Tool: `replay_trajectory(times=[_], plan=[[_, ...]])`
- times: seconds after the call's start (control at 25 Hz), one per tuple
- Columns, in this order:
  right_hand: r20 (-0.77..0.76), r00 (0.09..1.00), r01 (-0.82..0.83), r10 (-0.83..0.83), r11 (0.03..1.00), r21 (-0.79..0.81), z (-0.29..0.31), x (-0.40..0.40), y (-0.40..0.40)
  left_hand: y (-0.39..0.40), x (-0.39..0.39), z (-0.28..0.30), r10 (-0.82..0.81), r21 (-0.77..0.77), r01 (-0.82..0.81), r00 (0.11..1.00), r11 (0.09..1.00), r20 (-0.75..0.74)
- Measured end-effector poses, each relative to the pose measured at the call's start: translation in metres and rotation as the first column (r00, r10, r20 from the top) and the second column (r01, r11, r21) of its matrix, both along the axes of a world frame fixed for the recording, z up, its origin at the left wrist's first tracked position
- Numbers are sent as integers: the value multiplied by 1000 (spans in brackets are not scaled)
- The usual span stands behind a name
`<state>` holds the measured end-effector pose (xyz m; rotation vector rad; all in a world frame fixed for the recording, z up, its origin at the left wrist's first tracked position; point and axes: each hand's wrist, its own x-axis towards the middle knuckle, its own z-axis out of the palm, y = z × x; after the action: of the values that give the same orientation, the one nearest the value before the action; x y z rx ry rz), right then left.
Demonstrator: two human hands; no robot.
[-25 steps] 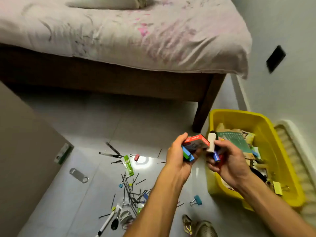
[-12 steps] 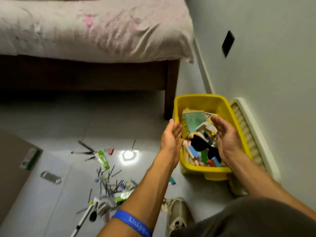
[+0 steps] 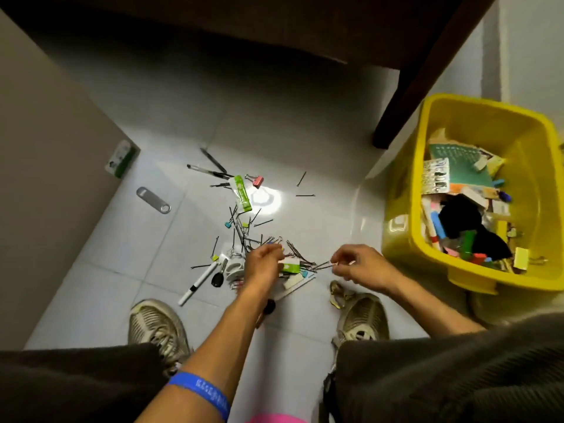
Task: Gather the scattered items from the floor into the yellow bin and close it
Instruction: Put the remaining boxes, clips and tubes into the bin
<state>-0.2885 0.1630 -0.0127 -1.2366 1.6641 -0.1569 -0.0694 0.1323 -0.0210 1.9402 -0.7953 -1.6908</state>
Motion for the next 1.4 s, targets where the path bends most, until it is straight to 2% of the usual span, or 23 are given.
replay_trajectory(times=[0.04, 0.08, 0.12, 0.16, 0.24, 0.28, 0.36, 0.48, 0.56, 0.64, 0.72, 0.76, 0.84, 0.88, 0.96, 1.0, 1.08, 1.2, 1.32, 1.4], plan=[[-267, 944, -186, 195, 981, 57, -23, 2, 5, 7, 7, -16, -48, 0, 48, 996, 999, 79], [-431, 828, -324, 358, 934, 151, -44, 5, 13, 15, 14, -30, -119, -3, 121, 975, 993, 190], [-489, 746, -395, 452, 892, 221, -62, 9, 21, 23, 21, -42, -207, 7, 217, 922, 976, 328], [-492, 727, -422, 479, 877, 230, -77, 12, 29, 34, 28, -53, -295, 34, 317, 832, 948, 469], [-444, 787, -422, 429, 899, 120, -97, 17, 37, 60, 42, -72, -412, 90, 469, 651, 879, 638], [-405, 823, -406, 398, 911, 70, -101, 20, 35, 71, 47, -80, -446, 114, 508, 600, 854, 664], [-326, 892, -319, 314, 947, 38, -106, 24, 30, 83, 48, -91, -472, 89, 550, 609, 831, 638], [-180, 984, -16, 12, 1000, -19, -110, 27, 28, 86, 45, -94, -453, 4, 558, 668, 830, 590], [-111, 985, 132, -135, 991, -37, -112, 33, 30, 90, 56, -94, -435, 46, 539, 624, 841, 648], [-32, 972, 234, -235, 972, -13, -110, 38, 33, 98, 66, -95, -536, 135, 634, 499, 761, 680], [-10, 972, 234, -234, 972, -21, -107, 43, 38, 100, 63, -96, -607, 124, 769, 383, 627, 697], [-51, 977, 204, -207, 978, -53, -105, 46, 40, 96, 58, -97, -619, 99, 814, 350, 573, 703], [-262, 962, 62, -82, 994, -85, -100, 49, 42, 88, 48, -98, -637, 68, 832, 365, 550, 679], [-381, 924, -34, 10, 998, -56, -99, 51, 44, 86, 45, -97, -643, 57, 817, 407, 574, 649], [-471, 872, -142, 133, 990, 17, -102, 55, 49, 83, 44, -96, -639, 35, 761, 518, 648, 568], [-448, 883, -143, 136, 990, 19, -103, 56, 50, 83, 43, -96, -629, 30, 734, 559, 678, 541], [-356, 928, -121, 111, 993, -4, -108, 57, 51, 79, 42, -95, -609, 28, 711, 582, 703, 539], [-215, 971, -104, 107, 994, 23, -111, 60, 53, 79, 43, -97, -555, 23, 720, 514, 693, 654], [-45, 999, 28, -27, 999, 19, -109, 64, 50, 83, 56, -101, -502, 66, 697, 444, 714, 742], [116, 984, 126, -135, 989, 81, -106, 65, 45, 86, 63, -105, -533, 80, 733, 411, 676, 740]])
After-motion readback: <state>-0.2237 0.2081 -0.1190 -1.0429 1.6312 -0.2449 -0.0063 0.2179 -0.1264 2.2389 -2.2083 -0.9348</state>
